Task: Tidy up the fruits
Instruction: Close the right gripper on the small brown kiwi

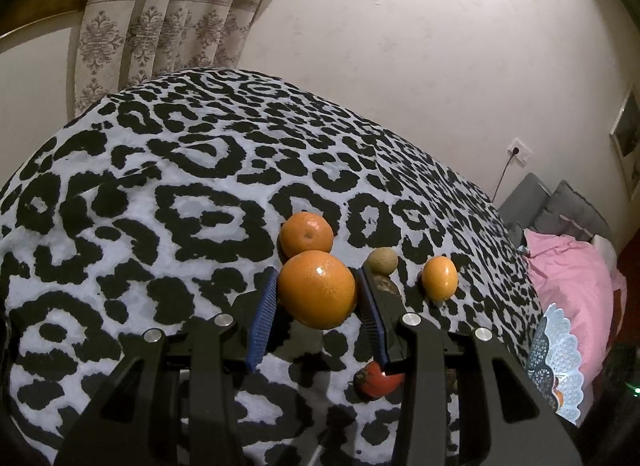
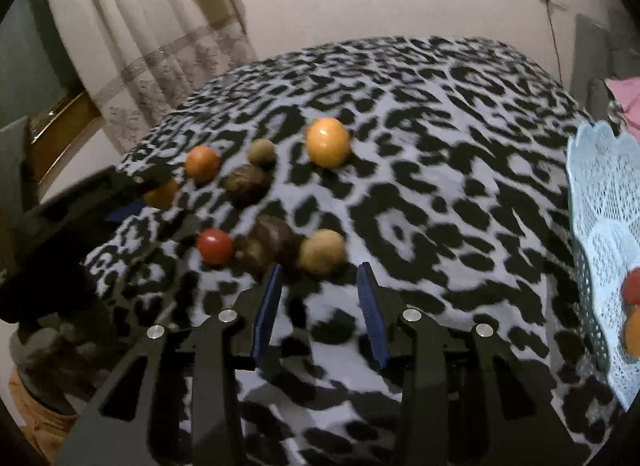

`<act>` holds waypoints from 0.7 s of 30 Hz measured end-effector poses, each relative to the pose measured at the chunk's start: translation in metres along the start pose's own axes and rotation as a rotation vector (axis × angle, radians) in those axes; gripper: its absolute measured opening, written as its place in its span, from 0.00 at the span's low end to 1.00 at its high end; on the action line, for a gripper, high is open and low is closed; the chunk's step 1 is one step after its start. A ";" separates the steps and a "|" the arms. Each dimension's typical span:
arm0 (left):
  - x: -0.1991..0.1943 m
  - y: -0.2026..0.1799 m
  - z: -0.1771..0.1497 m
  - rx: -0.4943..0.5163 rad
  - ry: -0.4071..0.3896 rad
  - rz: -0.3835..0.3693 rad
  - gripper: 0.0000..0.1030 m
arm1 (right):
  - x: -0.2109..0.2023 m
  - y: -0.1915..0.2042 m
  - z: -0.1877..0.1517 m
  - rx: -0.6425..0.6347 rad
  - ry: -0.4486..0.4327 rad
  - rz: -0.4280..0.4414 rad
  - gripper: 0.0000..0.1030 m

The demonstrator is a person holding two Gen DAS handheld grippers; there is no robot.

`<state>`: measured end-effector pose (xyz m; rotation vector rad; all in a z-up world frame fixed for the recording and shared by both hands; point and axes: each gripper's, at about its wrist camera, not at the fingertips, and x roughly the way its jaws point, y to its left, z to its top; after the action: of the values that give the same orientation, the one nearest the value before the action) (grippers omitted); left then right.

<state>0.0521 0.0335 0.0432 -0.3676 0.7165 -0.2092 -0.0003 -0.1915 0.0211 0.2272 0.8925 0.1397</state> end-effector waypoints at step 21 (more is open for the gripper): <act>0.001 -0.001 -0.001 0.005 0.007 -0.006 0.40 | 0.001 0.003 0.018 -0.056 -0.071 -0.049 0.28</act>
<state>0.0520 0.0322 0.0419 -0.3646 0.7214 -0.2176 0.0149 -0.1909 0.0318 0.1567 0.8218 0.1106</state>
